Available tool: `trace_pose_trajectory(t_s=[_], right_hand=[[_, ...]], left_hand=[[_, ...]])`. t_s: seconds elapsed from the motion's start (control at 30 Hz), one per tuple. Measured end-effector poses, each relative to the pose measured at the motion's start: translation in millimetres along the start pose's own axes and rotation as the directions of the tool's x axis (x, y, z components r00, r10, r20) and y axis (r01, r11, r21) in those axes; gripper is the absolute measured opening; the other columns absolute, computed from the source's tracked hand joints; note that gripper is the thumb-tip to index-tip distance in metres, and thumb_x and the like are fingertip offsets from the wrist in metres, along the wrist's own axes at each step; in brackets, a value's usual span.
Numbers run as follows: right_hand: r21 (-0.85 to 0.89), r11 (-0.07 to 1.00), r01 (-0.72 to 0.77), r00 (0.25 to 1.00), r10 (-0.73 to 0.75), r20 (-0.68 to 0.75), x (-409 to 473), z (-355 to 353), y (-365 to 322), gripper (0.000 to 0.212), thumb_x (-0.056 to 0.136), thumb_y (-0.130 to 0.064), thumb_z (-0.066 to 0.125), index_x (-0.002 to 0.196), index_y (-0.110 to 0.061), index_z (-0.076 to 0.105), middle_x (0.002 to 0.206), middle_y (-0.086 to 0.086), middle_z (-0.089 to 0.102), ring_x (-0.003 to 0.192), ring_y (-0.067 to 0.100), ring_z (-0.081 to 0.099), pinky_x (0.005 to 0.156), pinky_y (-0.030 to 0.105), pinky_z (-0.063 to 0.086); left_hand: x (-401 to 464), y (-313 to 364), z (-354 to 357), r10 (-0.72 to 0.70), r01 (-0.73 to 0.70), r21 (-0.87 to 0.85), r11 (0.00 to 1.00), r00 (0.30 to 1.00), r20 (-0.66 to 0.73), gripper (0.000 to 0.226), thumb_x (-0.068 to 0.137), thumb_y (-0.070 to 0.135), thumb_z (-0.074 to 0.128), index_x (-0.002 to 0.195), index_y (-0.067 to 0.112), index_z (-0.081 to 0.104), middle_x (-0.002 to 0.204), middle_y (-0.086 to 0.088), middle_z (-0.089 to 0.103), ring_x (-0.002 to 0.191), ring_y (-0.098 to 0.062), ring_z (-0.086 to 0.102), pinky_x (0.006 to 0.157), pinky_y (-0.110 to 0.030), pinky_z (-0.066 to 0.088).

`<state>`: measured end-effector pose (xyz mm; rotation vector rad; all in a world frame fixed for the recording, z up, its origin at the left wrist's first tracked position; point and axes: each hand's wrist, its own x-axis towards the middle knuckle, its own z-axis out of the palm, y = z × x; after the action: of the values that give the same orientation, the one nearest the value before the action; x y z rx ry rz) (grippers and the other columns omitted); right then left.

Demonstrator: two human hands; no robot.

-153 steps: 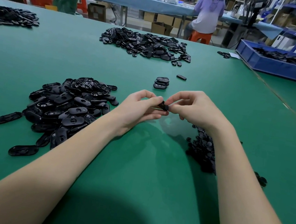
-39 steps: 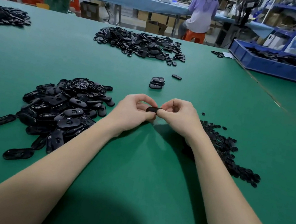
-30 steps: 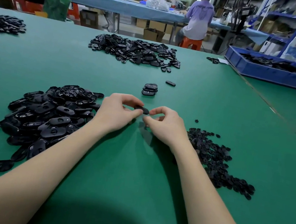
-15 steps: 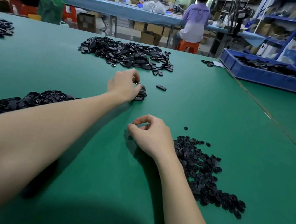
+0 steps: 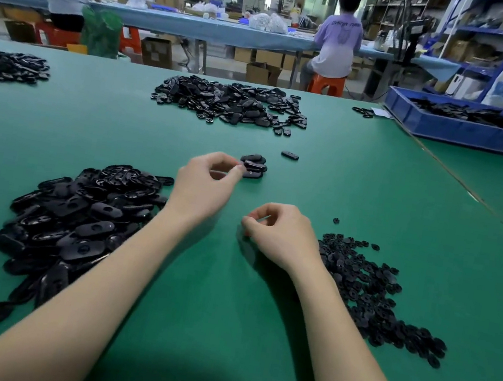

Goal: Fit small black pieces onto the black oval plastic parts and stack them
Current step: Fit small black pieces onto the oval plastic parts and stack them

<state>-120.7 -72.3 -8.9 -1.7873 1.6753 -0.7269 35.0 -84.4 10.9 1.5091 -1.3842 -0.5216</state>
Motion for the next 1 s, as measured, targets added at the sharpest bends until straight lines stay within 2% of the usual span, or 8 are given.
trace_pose_trajectory(t_s=[0.07, 0.17, 0.27, 0.43, 0.57, 0.67, 0.77, 1.0], right_hand=[[-0.027, 1.0, 0.012, 1.0, -0.012, -0.006, -1.0, 0.4, -0.5, 0.011, 0.085, -0.041, 0.067, 0.079, -0.032, 0.069, 0.074, -0.02, 0.064, 0.089, 0.012, 0.065, 0.072, 0.027, 0.045], [-0.047, 0.998, 0.032, 0.999, -0.033, -0.017, -2.0, 0.6, -0.7, 0.011, 0.085, -0.039, 0.068, 0.076, -0.032, 0.069, 0.076, -0.019, 0.066, 0.09, 0.013, 0.066, 0.078, 0.028, 0.05], [-0.054, 0.998, 0.042, 0.999, -0.043, -0.014, -2.6, -0.1, 0.2, 0.01, 0.085, -0.038, 0.068, 0.078, -0.031, 0.071, 0.082, -0.017, 0.07, 0.093, 0.012, 0.068, 0.087, 0.032, 0.054], [-0.071, 0.996, 0.055, 0.998, -0.057, -0.027, -3.3, 0.6, 0.9, 0.009, 0.086, -0.038, 0.069, 0.08, -0.031, 0.072, 0.081, -0.019, 0.07, 0.09, 0.008, 0.067, 0.081, 0.03, 0.052], [-0.081, 0.995, 0.055, 0.998, -0.058, -0.035, -4.0, 0.9, 0.6, 0.008, 0.085, -0.037, 0.069, 0.079, -0.032, 0.071, 0.078, -0.02, 0.068, 0.087, 0.006, 0.066, 0.077, 0.029, 0.051], [-0.078, 0.995, 0.065, 0.997, -0.068, -0.03, -4.4, 1.5, 0.9, 0.009, 0.086, -0.037, 0.069, 0.078, -0.033, 0.071, 0.078, -0.02, 0.068, 0.087, 0.005, 0.066, 0.076, 0.029, 0.05], [-0.08, 0.994, 0.071, 0.997, -0.073, -0.024, -4.1, 1.4, 1.3, 0.009, 0.086, -0.038, 0.07, 0.079, -0.033, 0.071, 0.08, -0.02, 0.07, 0.088, 0.007, 0.066, 0.081, 0.031, 0.053], [-0.115, 0.989, 0.088, 0.996, -0.088, 0.001, -2.7, 1.7, 0.7, 0.009, 0.085, -0.041, 0.071, 0.079, -0.034, 0.072, 0.082, -0.02, 0.07, 0.088, 0.006, 0.065, 0.082, 0.033, 0.054]], left_hand=[[-6.8, 0.9, -9.4, -0.014, 0.013, 0.009, 1.0, 0.997, 0.08, 0.011, 0.093, 0.037, 0.068, 0.086, 0.03, 0.073, 0.084, 0.015, 0.072, 0.074, 0.01, 0.063, 0.061, -0.006, 0.043], [-11.3, 0.3, -23.3, -0.005, -0.004, 0.051, 0.999, 0.987, 0.158, 0.011, 0.093, 0.035, 0.068, 0.088, 0.028, 0.074, 0.087, 0.015, 0.073, 0.08, 0.003, 0.066, 0.067, -0.012, 0.045], [-11.8, -2.7, -41.7, 0.014, -0.054, 0.17, 0.984, 0.973, 0.23, 0.011, 0.094, 0.032, 0.067, 0.091, 0.025, 0.075, 0.083, 0.018, 0.072, 0.077, 0.003, 0.065, 0.063, -0.003, 0.041], [-1.7, -10.2, -74.3, 0.021, -0.092, 0.325, 0.941, 0.977, 0.213, 0.012, 0.094, 0.022, 0.062, 0.092, 0.026, 0.073, 0.085, 0.016, 0.071, 0.08, -0.001, 0.065, 0.063, 0.001, 0.038], [2.3, -21.6, -88.0, -0.053, -0.065, 0.482, 0.874, 0.972, 0.228, 0.03, 0.09, 0.007, 0.052, 0.095, 0.03, 0.071, 0.099, 0.009, 0.073, 0.09, -0.011, 0.066, 0.089, -0.027, 0.052], [1.4, -26.7, -92.9, -0.14, -0.048, 0.587, 0.808, 0.952, 0.271, 0.039, 0.087, 0.002, 0.052, 0.107, 0.029, 0.072, 0.116, 0.002, 0.07, 0.104, -0.017, 0.061, 0.099, -0.036, 0.051], [-1.9, -26.0, -95.7, -0.184, -0.044, 0.645, 0.763, 0.941, 0.283, 0.046, 0.084, 0.003, 0.051, 0.114, 0.031, 0.071, 0.124, 0.002, 0.068, 0.113, -0.019, 0.062, 0.101, -0.04, 0.051], [-4.5, -24.5, -98.2, -0.19, -0.017, 0.627, 0.779, 0.947, 0.26, 0.044, 0.086, 0.003, 0.052, 0.117, 0.027, 0.071, 0.123, 0.0, 0.068, 0.112, -0.022, 0.063, 0.1, -0.04, 0.052]])
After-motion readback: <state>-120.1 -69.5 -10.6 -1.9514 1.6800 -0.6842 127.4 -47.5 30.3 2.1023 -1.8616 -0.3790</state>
